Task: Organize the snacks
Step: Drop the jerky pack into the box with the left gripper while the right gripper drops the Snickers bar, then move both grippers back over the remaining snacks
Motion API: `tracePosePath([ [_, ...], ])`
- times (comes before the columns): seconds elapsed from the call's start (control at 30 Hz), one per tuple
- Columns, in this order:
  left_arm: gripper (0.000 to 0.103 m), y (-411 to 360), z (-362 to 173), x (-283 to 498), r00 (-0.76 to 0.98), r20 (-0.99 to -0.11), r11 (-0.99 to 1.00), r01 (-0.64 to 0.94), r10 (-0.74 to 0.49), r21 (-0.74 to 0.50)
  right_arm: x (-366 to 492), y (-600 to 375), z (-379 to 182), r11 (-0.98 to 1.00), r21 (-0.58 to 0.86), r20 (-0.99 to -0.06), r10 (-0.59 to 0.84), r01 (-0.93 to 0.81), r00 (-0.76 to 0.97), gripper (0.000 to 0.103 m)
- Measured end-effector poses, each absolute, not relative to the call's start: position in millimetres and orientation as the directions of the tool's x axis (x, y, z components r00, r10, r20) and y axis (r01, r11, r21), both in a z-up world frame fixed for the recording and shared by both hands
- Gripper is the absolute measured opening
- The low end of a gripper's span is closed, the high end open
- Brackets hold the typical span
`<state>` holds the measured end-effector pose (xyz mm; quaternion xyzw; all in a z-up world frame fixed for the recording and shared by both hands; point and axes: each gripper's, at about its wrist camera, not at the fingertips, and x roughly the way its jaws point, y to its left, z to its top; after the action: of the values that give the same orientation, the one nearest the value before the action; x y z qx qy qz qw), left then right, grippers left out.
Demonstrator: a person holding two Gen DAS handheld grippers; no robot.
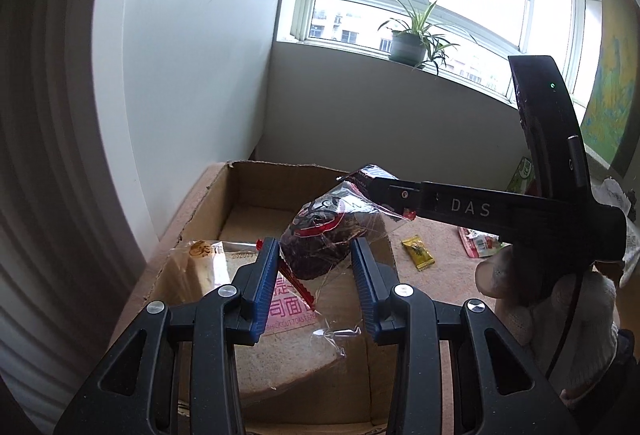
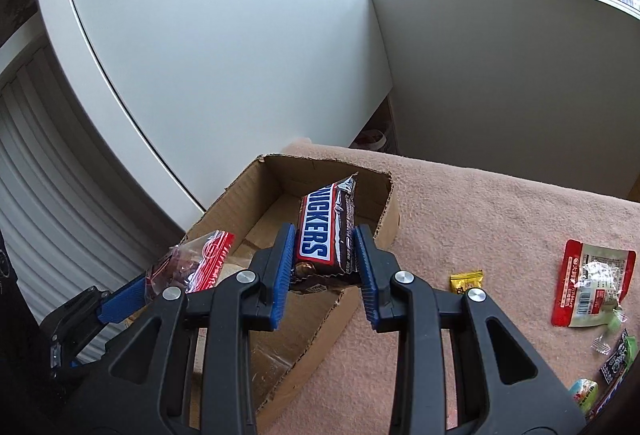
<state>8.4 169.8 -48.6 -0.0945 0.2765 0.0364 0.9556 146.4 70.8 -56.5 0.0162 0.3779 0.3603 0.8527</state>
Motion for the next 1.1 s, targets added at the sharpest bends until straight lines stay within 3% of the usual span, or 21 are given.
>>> tracePosePath([
  [0.27,0.037,167,-51,8,0.836,-0.548,0.982,-0.1,-0.003,-0.159,144,84,-55,0.716,0.313,-0.622,0.651,-0.624,0.434,0.032],
  [0.3,0.038,167,-51,10,0.835,-0.551,0.983,-0.098,-0.005,-0.156,143,85,-55,0.718,0.311,-0.622,0.649,-0.623,0.438,0.035],
  [0.4,0.038,166,-52,11,0.832,-0.554,0.983,-0.1,-0.002,-0.153,143,83,-52,0.729,0.308,-0.612,0.644,-0.612,0.459,0.063],
  [0.43,0.039,167,-53,11,0.832,-0.555,0.982,-0.103,-0.001,-0.156,143,80,-50,0.73,0.312,-0.604,0.646,-0.607,0.466,0.064],
  [0.5,0.051,168,-53,11,0.832,-0.554,0.981,-0.106,-0.002,-0.163,144,75,-46,0.73,0.321,-0.598,0.651,-0.604,0.468,0.064],
  [1.1,0.051,135,-42,13,0.848,-0.528,0.984,-0.043,-0.055,-0.173,128,-7,-31,0.789,0.255,-0.618,0.578,-0.559,0.533,0.064],
])
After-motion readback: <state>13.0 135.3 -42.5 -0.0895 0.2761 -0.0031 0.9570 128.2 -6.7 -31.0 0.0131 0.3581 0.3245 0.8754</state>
